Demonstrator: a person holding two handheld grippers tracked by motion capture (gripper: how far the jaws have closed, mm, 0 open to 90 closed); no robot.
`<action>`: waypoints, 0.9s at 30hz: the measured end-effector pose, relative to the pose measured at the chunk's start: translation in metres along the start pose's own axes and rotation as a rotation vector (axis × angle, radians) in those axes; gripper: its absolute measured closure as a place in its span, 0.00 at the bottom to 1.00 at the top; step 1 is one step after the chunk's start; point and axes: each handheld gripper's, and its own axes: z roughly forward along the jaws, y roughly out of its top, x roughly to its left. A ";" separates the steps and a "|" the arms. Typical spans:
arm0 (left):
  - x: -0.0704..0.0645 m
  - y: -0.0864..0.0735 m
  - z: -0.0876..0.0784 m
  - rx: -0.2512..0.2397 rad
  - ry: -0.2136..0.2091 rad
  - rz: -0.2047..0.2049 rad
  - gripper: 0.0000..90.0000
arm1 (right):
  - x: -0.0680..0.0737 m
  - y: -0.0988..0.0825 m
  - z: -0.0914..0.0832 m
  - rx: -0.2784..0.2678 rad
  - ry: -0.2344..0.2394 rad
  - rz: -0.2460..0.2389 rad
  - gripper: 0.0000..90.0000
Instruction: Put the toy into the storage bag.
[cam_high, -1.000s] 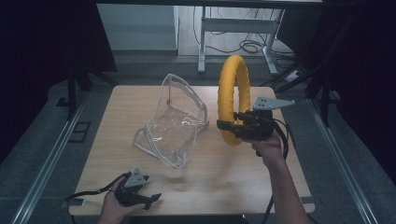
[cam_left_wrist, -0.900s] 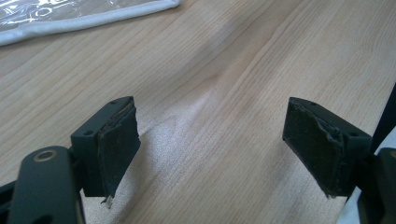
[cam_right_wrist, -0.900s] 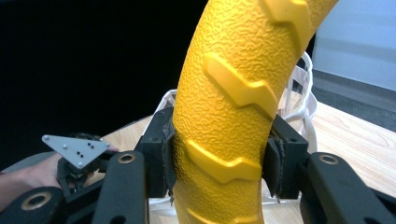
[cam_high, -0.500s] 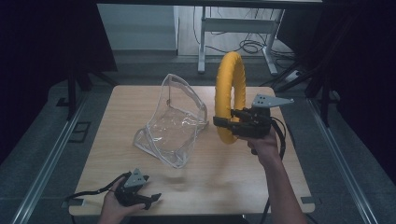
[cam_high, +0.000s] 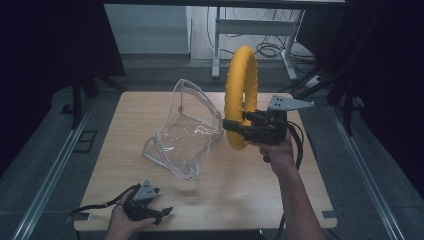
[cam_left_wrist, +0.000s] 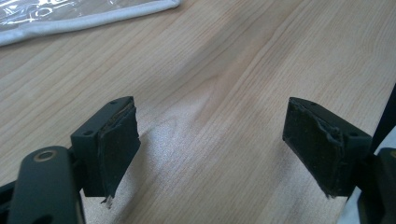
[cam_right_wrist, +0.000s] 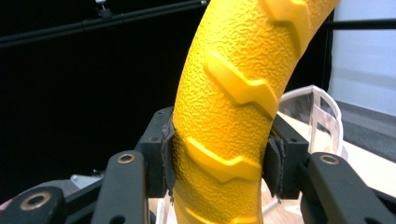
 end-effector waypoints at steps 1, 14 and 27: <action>0.000 0.000 0.000 0.000 0.000 0.000 0.20 | 0.002 0.002 0.001 -0.003 0.003 -0.003 0.58; 0.000 0.000 -0.001 0.001 -0.003 0.002 0.20 | 0.017 0.022 0.012 -0.063 0.047 -0.017 0.57; 0.000 0.000 -0.002 -0.007 -0.002 -0.002 0.20 | 0.026 0.034 0.033 -0.093 0.097 -0.022 0.57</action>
